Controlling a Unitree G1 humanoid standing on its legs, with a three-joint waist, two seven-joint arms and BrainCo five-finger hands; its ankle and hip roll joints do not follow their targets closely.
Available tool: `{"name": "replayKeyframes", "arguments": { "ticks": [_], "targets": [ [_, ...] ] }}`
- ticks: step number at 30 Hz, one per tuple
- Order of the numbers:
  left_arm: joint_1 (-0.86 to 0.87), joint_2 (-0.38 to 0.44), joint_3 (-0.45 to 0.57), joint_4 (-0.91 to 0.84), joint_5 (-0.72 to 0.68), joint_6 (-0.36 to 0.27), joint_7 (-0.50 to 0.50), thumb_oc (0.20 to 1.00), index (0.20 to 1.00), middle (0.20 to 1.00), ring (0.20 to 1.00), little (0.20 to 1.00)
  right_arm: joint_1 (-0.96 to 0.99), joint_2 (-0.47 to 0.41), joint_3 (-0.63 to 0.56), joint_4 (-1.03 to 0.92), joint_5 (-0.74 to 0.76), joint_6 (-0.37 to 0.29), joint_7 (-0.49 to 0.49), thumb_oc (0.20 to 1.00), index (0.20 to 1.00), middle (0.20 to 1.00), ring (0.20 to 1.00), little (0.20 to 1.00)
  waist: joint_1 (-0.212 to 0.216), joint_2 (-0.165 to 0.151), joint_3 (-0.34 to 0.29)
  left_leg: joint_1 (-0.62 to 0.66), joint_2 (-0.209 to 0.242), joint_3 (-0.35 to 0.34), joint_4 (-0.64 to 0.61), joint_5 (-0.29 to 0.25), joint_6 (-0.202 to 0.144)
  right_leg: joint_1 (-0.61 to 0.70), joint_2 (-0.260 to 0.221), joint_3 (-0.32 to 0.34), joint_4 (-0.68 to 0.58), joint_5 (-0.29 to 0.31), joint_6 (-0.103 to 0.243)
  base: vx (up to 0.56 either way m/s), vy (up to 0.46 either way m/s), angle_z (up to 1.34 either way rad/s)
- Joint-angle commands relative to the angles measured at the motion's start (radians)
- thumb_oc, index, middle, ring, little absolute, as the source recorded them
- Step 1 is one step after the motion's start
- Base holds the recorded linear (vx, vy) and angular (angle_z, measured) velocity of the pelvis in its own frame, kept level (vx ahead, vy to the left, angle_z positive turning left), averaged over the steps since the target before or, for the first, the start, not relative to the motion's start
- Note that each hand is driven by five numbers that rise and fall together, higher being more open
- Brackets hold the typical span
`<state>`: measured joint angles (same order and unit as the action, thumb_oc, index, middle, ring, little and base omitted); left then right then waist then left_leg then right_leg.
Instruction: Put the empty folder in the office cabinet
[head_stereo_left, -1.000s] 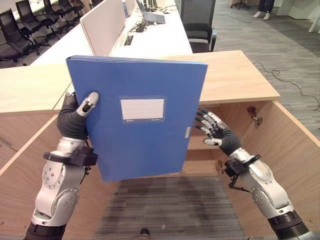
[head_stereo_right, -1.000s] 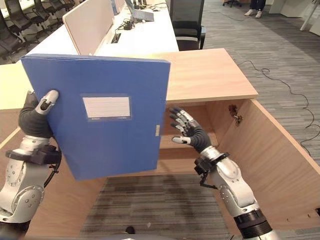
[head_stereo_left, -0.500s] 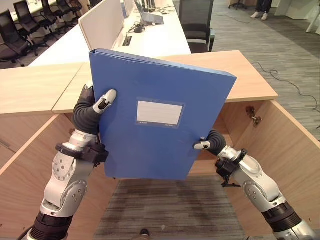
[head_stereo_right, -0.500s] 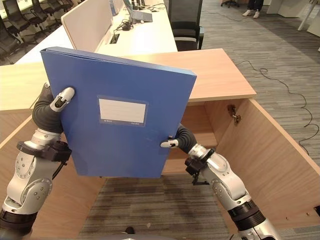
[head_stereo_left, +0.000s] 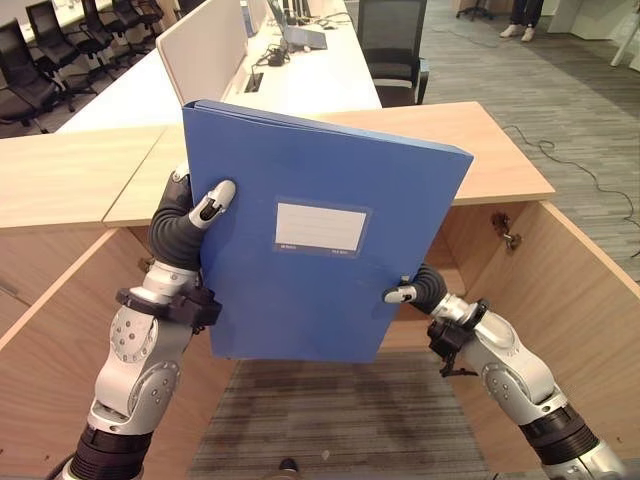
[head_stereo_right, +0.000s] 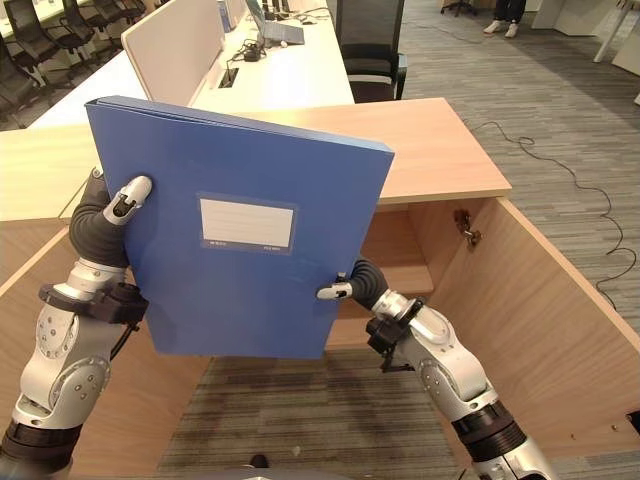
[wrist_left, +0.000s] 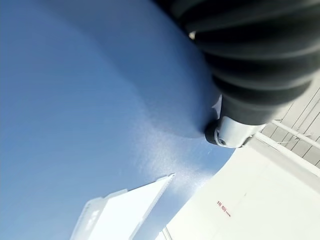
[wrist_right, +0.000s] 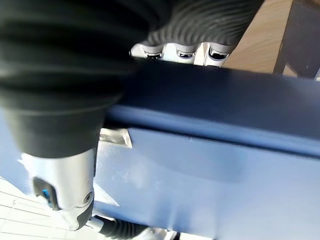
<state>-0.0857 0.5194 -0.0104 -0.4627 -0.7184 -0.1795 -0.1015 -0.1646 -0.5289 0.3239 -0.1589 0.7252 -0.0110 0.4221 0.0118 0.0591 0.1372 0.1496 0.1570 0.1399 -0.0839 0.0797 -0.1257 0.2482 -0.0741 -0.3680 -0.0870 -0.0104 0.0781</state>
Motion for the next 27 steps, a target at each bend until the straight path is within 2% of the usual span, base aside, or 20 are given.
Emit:
{"name": "replayKeyframes", "arguments": {
  "ticks": [1, 7, 8, 9, 27],
  "targets": [
    [-0.093, 0.006, 0.003, 0.01, 0.004, -0.061, 0.014, 0.2, 0.2, 0.2, 0.2, 0.2, -0.071, 0.065, 0.022, -0.016, 0.007, -0.05, -0.029, 1.0, 1.0, 1.0, 1.0, 1.0, -0.008, -0.059, -0.033, -0.003, 0.023, -0.024, 0.052, -0.041, -0.025, -0.015, -0.023, 0.073, 0.02, -0.066, 0.043, 0.0, 0.0, 0.0],
    [-0.071, -0.029, -0.002, 0.009, 0.013, -0.062, 0.029, 0.2, 0.2, 0.2, 0.2, 0.2, -0.065, 0.101, -0.001, 0.018, -0.004, -0.071, -0.092, 1.0, 1.0, 1.0, 1.0, 1.0, -0.011, -0.059, -0.033, -0.003, 0.022, -0.024, 0.051, -0.042, -0.023, -0.015, -0.023, 0.074, 0.018, -0.066, 0.042, 0.0, 0.0, 0.0],
    [-0.066, -0.033, -0.002, 0.008, 0.014, -0.062, 0.032, 0.2, 0.2, 0.2, 0.2, 0.2, -0.064, 0.105, -0.003, 0.024, -0.009, -0.073, -0.101, 0.57, 0.57, 0.57, 0.57, 0.57, -0.01, -0.06, -0.033, -0.002, 0.022, -0.024, 0.051, -0.042, -0.023, -0.014, -0.023, 0.074, 0.018, -0.066, 0.042, 0.0, 0.0, 0.0],
    [-0.059, -0.041, -0.004, 0.007, 0.016, -0.06, 0.037, 0.2, 0.2, 0.2, 0.2, 0.2, -0.059, 0.116, -0.015, 0.041, -0.009, -0.081, -0.125, 0.2, 0.2, 0.2, 0.2, 0.2, -0.011, -0.06, -0.033, -0.001, 0.022, -0.025, 0.051, -0.043, -0.022, -0.015, -0.023, 0.074, 0.019, -0.066, 0.041, 0.0, 0.0, 0.0],
    [-0.023, -0.06, 0.011, 0.01, 0.012, -0.058, 0.054, 0.2, 0.2, 0.2, 0.2, 0.2, -0.019, 0.152, -0.037, 0.078, 0.004, -0.089, -0.173, 0.2, 0.2, 0.2, 0.2, 0.2, -0.011, -0.061, -0.031, -0.001, 0.023, -0.025, 0.048, -0.044, -0.023, -0.014, -0.02, 0.074, 0.017, -0.066, 0.04, 0.0, 0.0, 0.0]
  ]
}}
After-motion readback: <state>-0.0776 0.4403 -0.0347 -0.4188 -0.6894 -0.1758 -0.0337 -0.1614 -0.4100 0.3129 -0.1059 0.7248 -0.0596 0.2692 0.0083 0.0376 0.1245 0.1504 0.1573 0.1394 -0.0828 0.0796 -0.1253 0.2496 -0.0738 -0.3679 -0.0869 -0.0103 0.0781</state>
